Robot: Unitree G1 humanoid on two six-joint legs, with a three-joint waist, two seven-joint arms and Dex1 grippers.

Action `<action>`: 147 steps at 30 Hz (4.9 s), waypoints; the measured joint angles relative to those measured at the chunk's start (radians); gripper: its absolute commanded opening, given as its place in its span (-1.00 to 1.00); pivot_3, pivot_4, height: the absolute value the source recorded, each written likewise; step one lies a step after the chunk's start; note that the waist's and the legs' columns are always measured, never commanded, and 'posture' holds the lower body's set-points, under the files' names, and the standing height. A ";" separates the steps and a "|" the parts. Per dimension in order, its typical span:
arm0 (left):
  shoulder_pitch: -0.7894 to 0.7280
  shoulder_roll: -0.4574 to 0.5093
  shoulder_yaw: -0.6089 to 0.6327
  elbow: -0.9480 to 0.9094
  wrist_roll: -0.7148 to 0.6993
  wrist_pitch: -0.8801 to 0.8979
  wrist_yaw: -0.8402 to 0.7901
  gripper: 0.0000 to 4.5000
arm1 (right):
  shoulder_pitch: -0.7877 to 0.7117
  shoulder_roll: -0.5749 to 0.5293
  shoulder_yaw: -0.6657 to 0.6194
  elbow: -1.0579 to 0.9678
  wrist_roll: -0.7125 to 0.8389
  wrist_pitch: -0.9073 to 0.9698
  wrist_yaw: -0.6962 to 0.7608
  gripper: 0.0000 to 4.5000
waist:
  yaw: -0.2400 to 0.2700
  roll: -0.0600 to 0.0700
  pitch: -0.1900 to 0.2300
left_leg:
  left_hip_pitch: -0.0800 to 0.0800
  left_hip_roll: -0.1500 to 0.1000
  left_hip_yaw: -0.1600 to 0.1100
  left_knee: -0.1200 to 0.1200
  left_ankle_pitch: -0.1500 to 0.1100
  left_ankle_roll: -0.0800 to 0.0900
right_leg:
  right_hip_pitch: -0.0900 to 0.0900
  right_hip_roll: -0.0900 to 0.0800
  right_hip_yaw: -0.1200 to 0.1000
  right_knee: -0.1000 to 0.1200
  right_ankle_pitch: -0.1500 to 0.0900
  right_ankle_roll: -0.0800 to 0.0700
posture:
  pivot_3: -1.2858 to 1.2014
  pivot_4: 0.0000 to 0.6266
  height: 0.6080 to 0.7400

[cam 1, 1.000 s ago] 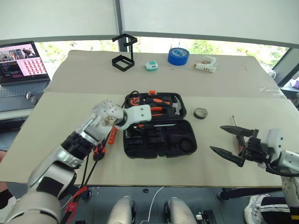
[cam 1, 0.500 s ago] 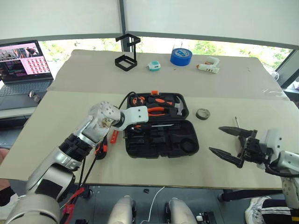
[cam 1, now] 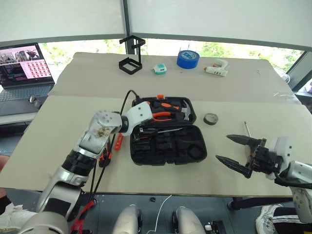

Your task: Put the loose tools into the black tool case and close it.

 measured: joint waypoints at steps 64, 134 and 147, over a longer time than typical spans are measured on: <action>0.685 0.147 0.461 -0.511 -0.656 -0.243 -0.223 1.00 | -0.158 -0.242 0.078 0.221 -0.157 0.746 -0.477 0.33 | -0.002 0.016 -0.009 | 0.009 -0.002 0.004 -0.012 -0.002 0.006 | 0.014 -0.007 -0.002 -0.020 0.002 0.003 | 0.03 -0.52 1.00; 0.907 0.107 0.569 -0.516 -0.560 -0.330 0.037 1.00 | -0.902 0.214 0.545 0.688 -0.394 -0.103 0.301 -0.99 | -0.027 0.015 0.000 | 0.002 0.013 0.014 -0.012 -0.001 0.001 | -0.004 0.005 0.005 -0.017 0.010 -0.004 | 0.03 -0.52 1.00; 0.915 0.132 0.570 -0.567 -0.546 -0.282 0.088 1.00 | -0.903 0.274 0.571 0.883 -0.492 -0.292 0.273 -0.99 | -0.029 0.015 0.000 | 0.006 0.014 0.014 -0.012 -0.001 0.000 | -0.001 0.006 0.006 -0.017 0.010 -0.004 | 0.03 -0.52 1.00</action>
